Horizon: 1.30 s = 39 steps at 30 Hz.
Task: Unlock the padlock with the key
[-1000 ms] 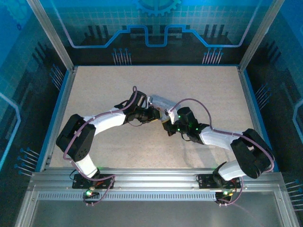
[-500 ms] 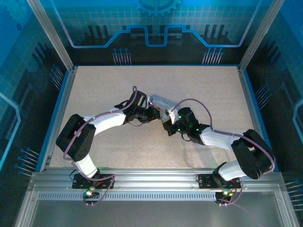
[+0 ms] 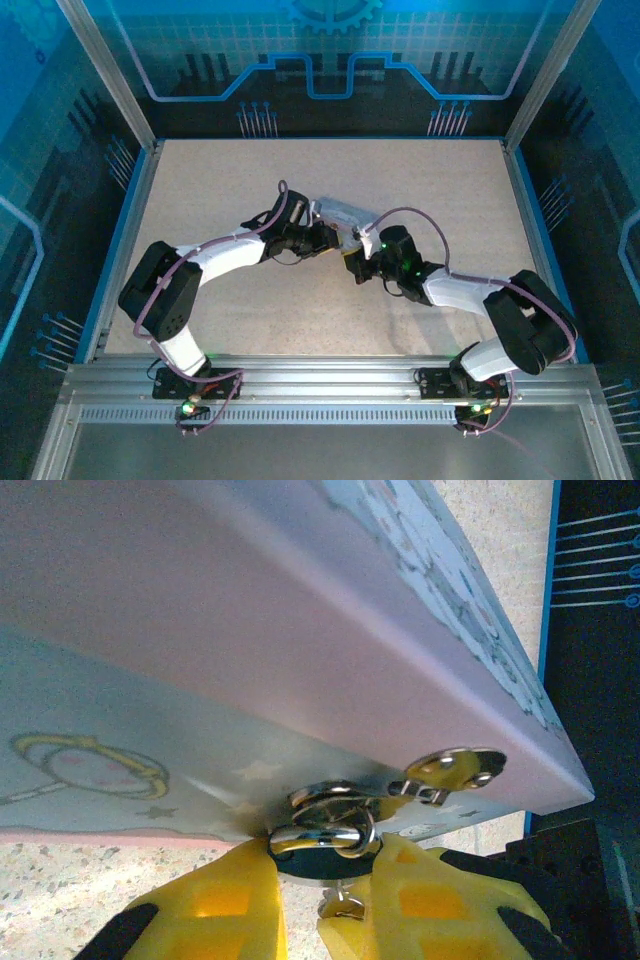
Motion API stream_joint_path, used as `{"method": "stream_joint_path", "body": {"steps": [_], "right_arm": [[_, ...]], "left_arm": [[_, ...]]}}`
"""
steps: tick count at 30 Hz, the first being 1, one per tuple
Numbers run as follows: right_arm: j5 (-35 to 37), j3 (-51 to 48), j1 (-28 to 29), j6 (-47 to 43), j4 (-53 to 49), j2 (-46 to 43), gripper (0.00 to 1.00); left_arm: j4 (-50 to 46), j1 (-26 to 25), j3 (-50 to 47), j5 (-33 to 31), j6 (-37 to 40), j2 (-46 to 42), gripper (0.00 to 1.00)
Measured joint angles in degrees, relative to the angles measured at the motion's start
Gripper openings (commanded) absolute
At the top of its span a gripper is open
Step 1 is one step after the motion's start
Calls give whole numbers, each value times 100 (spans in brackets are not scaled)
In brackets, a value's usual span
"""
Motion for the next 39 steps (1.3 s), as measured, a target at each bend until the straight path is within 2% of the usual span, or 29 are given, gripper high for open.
{"method": "stream_joint_path", "body": {"steps": [19,39], "right_arm": [[-890,-26,-452,92,678,372,0],[-1357,-37,-695,87,807,452,0]], "left_arm": [[116,52,0,-70,-44,-35,18],[199,50,-13,-48,-125,-35,17]]}}
